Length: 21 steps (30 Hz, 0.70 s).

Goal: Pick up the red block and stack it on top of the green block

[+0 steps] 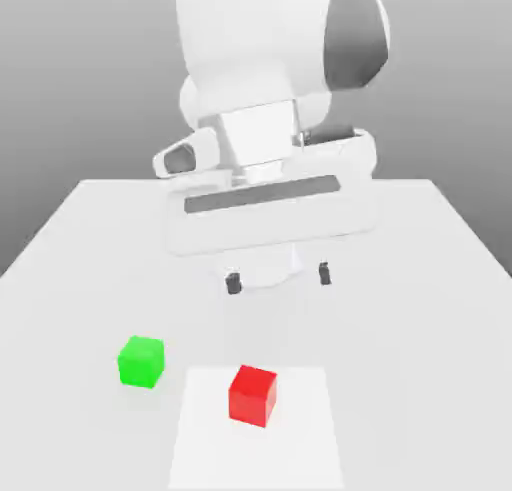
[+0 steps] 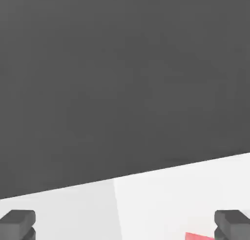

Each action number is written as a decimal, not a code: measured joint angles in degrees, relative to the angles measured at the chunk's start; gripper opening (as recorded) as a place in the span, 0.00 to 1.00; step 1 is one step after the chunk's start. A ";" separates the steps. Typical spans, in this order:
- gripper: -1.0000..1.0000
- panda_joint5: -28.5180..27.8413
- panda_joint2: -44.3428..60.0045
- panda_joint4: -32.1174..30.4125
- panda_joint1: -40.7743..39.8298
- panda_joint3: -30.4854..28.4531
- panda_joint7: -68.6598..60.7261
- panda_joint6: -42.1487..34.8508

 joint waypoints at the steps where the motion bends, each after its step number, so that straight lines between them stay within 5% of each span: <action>1: 0.50 -0.61 1.46 -0.98 -0.13 0.27 1.06 1.06; 11: 0.50 -18.45 10.67 -8.24 -3.20 -0.23 18.36 10.24; 21: 0.50 -25.89 14.68 -7.55 -2.94 -1.50 23.75 13.91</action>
